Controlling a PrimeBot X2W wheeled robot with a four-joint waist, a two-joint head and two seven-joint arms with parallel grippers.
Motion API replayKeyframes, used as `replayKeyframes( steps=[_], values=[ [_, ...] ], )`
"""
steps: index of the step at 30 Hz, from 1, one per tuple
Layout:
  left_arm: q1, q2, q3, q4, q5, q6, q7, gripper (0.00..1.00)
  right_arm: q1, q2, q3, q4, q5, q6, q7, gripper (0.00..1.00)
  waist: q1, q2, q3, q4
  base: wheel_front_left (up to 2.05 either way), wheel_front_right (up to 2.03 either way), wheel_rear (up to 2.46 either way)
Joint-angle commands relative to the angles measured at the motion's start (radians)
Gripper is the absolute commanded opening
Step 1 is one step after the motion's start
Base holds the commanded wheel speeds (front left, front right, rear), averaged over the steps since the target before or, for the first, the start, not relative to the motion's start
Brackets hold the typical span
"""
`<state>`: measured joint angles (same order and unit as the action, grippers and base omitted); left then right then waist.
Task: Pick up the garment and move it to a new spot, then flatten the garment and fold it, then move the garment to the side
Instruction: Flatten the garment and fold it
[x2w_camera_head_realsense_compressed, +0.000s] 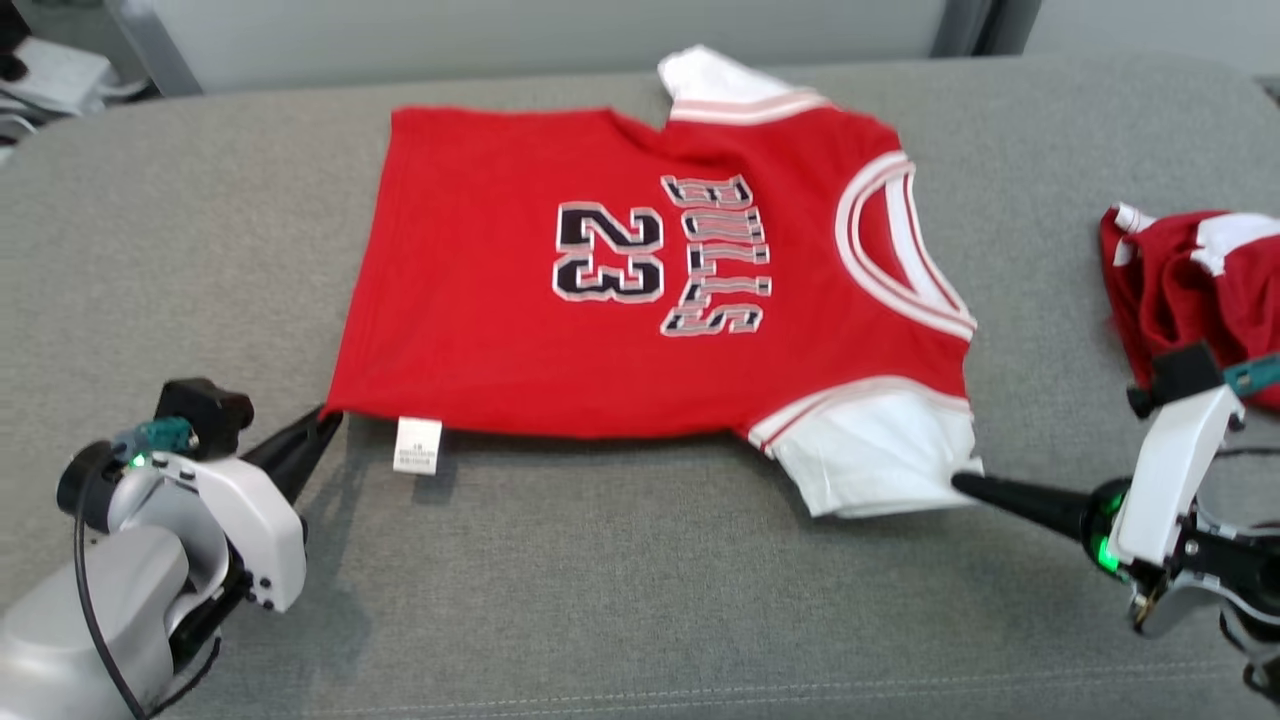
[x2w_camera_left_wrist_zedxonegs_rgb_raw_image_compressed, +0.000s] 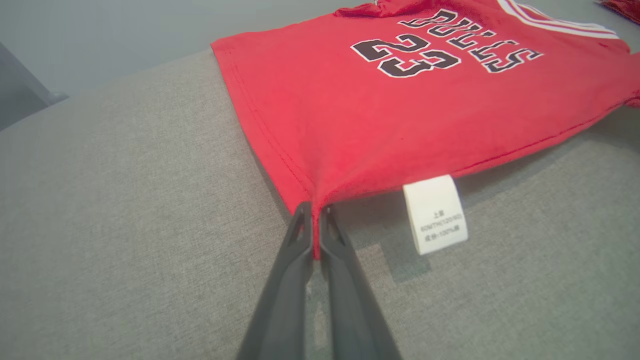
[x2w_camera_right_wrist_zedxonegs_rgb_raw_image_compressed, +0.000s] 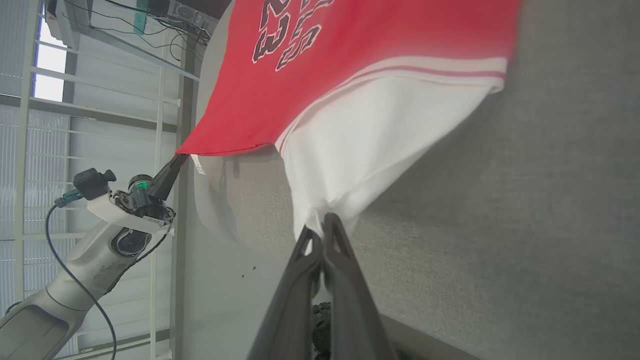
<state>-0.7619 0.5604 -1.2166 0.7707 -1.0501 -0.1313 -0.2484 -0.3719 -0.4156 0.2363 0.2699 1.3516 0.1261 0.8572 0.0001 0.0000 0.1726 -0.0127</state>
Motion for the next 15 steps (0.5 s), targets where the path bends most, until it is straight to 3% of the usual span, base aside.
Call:
replayKeyframes(
  steps=[1, 15],
  values=[
    [-0.008, 0.052, 0.028, -0.006, -0.010, 0.001, -0.013, 0.00, 0.027, -0.018, 0.000, -0.029, -0.012, 0.005, -0.013, 0.00, -0.0001, 0.0000, -0.042, 0.016, 0.00, 0.00, 0.00],
    [0.105, 0.077, -0.021, -0.028, -0.010, 0.001, 0.014, 0.00, 0.197, -0.005, -0.013, -0.078, -0.033, 0.005, 0.015, 0.00, -0.0001, 0.0000, -0.131, 0.035, 0.00, 0.00, 0.00]
  ],
)
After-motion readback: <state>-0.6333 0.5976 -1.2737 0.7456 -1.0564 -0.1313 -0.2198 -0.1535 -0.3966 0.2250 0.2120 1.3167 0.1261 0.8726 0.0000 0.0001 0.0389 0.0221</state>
